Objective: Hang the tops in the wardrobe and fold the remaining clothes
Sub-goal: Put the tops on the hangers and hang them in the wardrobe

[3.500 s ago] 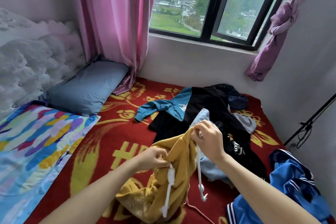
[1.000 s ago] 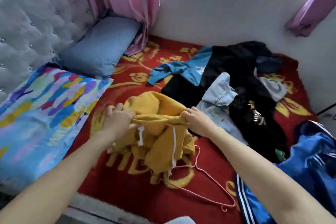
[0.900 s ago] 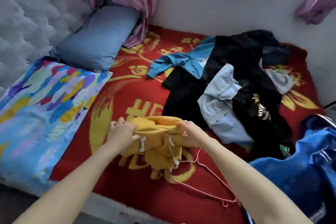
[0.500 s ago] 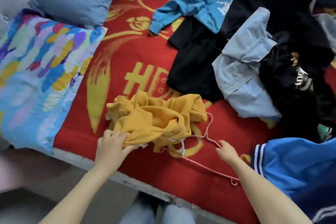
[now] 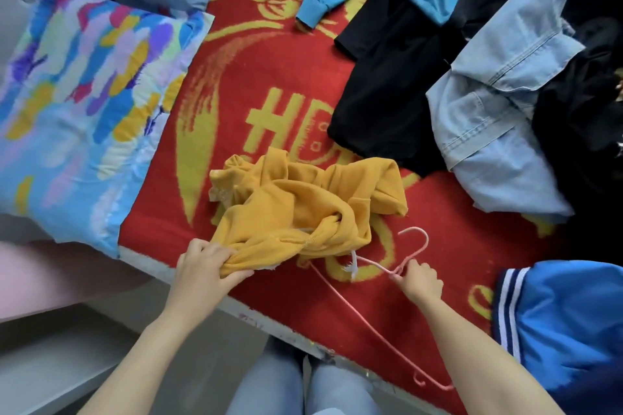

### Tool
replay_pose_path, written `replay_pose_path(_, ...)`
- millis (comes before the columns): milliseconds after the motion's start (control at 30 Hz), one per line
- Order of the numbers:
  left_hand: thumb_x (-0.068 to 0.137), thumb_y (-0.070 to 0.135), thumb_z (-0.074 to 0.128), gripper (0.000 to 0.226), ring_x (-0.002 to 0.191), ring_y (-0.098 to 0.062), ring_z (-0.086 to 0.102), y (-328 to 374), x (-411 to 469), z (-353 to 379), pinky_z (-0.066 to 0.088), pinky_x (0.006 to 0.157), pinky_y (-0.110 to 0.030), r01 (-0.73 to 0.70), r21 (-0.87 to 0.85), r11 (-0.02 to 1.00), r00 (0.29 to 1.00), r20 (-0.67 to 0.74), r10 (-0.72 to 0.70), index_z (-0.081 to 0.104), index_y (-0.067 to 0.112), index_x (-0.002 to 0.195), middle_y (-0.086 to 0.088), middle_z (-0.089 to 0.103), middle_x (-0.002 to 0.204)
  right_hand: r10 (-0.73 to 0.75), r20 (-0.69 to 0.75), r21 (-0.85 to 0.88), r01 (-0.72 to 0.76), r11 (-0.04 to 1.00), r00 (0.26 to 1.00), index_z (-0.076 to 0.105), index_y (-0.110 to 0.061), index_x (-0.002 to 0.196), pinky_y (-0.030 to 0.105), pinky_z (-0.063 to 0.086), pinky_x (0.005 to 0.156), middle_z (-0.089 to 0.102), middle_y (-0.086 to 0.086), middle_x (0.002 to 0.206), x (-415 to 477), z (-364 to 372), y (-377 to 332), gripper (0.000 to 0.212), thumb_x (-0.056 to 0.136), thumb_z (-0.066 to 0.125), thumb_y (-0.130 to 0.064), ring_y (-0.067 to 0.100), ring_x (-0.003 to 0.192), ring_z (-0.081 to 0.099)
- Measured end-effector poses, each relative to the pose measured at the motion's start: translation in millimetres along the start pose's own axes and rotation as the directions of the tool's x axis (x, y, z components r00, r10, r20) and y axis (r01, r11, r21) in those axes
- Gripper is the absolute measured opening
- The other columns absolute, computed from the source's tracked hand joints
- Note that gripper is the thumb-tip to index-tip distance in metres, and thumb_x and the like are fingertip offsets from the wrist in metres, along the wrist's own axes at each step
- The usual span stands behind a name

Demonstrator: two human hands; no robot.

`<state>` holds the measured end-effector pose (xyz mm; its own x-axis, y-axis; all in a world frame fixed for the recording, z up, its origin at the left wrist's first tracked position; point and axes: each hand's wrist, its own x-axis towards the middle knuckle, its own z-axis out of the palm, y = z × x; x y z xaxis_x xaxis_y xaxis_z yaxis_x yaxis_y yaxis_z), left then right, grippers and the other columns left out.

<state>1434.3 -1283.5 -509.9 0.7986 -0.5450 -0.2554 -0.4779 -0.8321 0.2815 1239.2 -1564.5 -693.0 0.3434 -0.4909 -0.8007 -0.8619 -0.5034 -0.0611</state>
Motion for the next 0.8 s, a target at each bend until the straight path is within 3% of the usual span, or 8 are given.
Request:
replay_pose_path(167,0.063,0.031,0.084,0.03,0.076,-0.02,0.044,8.6,2.6,-9.3,0.034,0.064,-0.036,-0.104,0.051,0.993,0.994,-0.036,0.106,0.073,0.012,0.082,0.002,0.065,0.075,-0.087,0.062,0.422,0.053,0.905,0.994,0.072,-0.01,0.097,0.027,0.038,0.057,0.063,0.004,0.078,-24.2,2.2,4.4,0.022,0.089,0.062,-0.027,0.017,0.073,0.058)
replay_pose_path(267,0.054,0.031,0.089,0.035,0.069,-0.026,0.053,14.9,3.3,-20.4,0.039,0.059,-0.036,-0.187,0.115,0.976,0.982,-0.018,0.19,0.073,0.011,0.078,0.003,0.064,0.07,-0.093,0.039,0.613,0.049,0.789,0.995,0.062,-0.004,0.081,0.041,0.045,0.066,0.055,0.004,0.066,-48.5,-22.2,5.2,0.018,0.091,0.058,-0.017,0.019,0.062,0.051)
replay_pose_path(400,0.039,0.036,0.093,0.044,0.064,-0.023,0.057,21.1,4.8,-38.8,0.048,0.051,-0.035,-0.349,0.254,0.902,0.936,0.042,0.35,0.072,0.016,0.072,0.008,0.061,0.064,-0.127,-0.197,0.222,0.171,0.96,0.972,0.057,-0.017,0.095,0.034,0.04,0.077,0.063,0.001,0.091,-89.6,-89.8,12.2,0.033,0.096,0.042,-0.046,0.026,0.094,0.059)
replay_pose_path(500,0.035,0.035,0.095,0.045,0.066,-0.023,0.057,20.0,5.7,-54.7,0.048,0.051,-0.034,-0.42,0.298,0.857,0.904,0.058,0.423,0.072,0.017,0.069,0.006,0.06,0.063,-0.117,-0.417,-0.062,0.1,0.993,0.901,0.066,-0.022,0.092,0.032,0.042,0.074,0.069,0.005,0.1,-132.9,-155.2,17.9,0.042,0.095,0.038,-0.052,0.029,0.101,0.062)
replay_pose_path(600,0.034,0.034,0.094,0.045,0.076,-0.018,0.046,18.3,10.3,-76.1,0.049,0.051,-0.034,-0.49,0.312,0.814,0.86,0.025,0.509,0.073,0.017,0.069,0.005,0.059,0.062,-0.182,-0.681,-0.143,0.116,0.983,0.71,0.071,-0.018,0.09,0.03,0.036,0.064,0.07,0.011,0.094,-183.4,-219.0,22.4,0.037,0.095,0.046,-0.045,0.031,0.094,0.063)
replay_pose_path(667,0.051,0.039,0.082,0.03,0.076,-0.016,0.035,22.0,13.3,-94.7,0.052,0.05,-0.036,-0.547,0.306,0.779,0.807,-0.055,0.588,0.072,0.017,0.068,0.005,0.058,0.062,-0.221,-0.806,-0.104,0.237,0.966,0.549,0.07,-0.013,0.074,0.029,0.029,0.059,0.066,0.016,0.078,-217.5,-251.9,14.0,0.035,0.092,0.054,-0.039,0.035,0.085,0.062)
replay_pose_path(733,0.064,0.045,0.059,0.03,0.076,-0.014,0.034,31.0,19.7,-119.0,0.053,0.048,-0.039,-0.582,0.303,0.755,0.763,-0.117,0.636,0.072,0.018,0.067,0.006,0.057,0.062,-0.264,-0.876,-0.102,0.379,0.92,0.404,0.05,-0.02,0.05,0.026,0.024,0.051,0.048,0.004,0.054,-243.9,-267.5,-4.8,0.044,0.088,0.058,-0.042,0.031,0.066,0.057)
replay_pose_path(800,0.061,0.043,0.071,0.027,0.077,-0.013,0.034,45.7,23.5,-148.6,0.053,0.051,-0.04,-0.613,0.311,0.727,0.725,-0.143,0.673,0.071,0.017,0.069,0.006,0.056,0.064,-0.384,-0.892,-0.227,0.5,0.836,0.238,0.037,-0.019,0.044,0.014,0.016,0.046,0.024,-0.01,0.045,-267.0,-268.3,-30.4,0.047,0.079,0.051,-0.047,0.019,0.047,0.04)
